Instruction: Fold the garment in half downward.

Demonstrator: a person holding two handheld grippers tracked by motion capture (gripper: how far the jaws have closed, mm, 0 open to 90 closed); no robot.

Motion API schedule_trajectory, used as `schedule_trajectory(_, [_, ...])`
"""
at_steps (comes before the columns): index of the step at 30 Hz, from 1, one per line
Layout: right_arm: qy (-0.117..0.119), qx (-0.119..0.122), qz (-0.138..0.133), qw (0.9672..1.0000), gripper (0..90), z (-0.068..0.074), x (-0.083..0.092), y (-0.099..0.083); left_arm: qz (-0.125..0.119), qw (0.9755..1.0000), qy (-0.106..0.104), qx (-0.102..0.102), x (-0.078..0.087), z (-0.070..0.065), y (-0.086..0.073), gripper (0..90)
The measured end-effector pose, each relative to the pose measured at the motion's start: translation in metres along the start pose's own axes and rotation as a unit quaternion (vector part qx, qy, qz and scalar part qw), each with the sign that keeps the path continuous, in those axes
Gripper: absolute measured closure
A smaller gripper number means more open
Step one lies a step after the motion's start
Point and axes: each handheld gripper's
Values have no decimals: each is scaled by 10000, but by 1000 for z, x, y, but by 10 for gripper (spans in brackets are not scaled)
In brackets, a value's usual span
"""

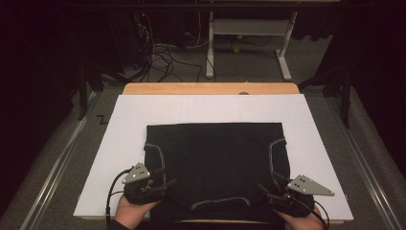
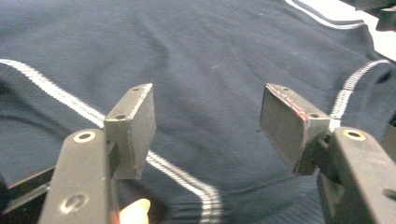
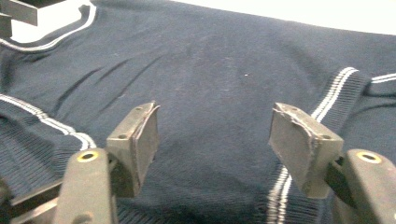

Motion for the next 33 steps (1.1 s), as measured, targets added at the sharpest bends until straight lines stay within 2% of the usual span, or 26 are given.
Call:
schedule_trajectory(3, [-81, -73, -30, 9999, 271, -4, 0, 0, -100, 9999, 44, 33, 5, 8, 1, 283])
schedule_trajectory(6, [-113, -129, -68, 9998, 260, -10, -2, 1, -56, 10000, 4, -19, 8, 15, 3, 208])
schedule_trajectory(11, [-203, -219, -129, 9995, 184, -18, -6, 4, -143, 9997, 173, -34, 13, 25, 4, 120])
schedule_trajectory(13, [-230, -247, -91, 9994, 142, -19, -8, 5, -214, 9994, 260, 67, 15, 30, 3, 108])
schedule_trajectory(16, [-280, -267, -67, 9992, 36, -20, -10, 6, -224, 9990, 303, 224, 18, 39, 5, 0])
schedule_trajectory(17, [-315, -272, -58, 9991, 0, -20, -11, 7, -254, 9988, 350, 210, 19, 40, 5, 0])
schedule_trajectory(19, [-354, -252, -56, 9990, 0, -19, -11, 8, -334, 9982, 492, 113, 22, 39, 6, 0])
schedule_trajectory(23, [-393, -140, -114, 9991, 0, -17, -11, 10, -342, 9977, 577, 57, 25, 41, 7, 0])
schedule_trajectory(27, [-315, -133, -197, 9992, 0, -12, -14, 14, -315, 9974, 621, 201, 27, 50, 5, 0])
schedule_trajectory(33, [-125, 16, -193, 9997, 1, 8, -25, 24, -314, 9965, 665, 394, 28, 66, 4, 0])
Point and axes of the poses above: each handheld gripper's, and its own axes: x roughly backward along the jaws, y roughly out of its top, z roughly to its left, and after that the axes turned 2 degrees about -x, right-handed
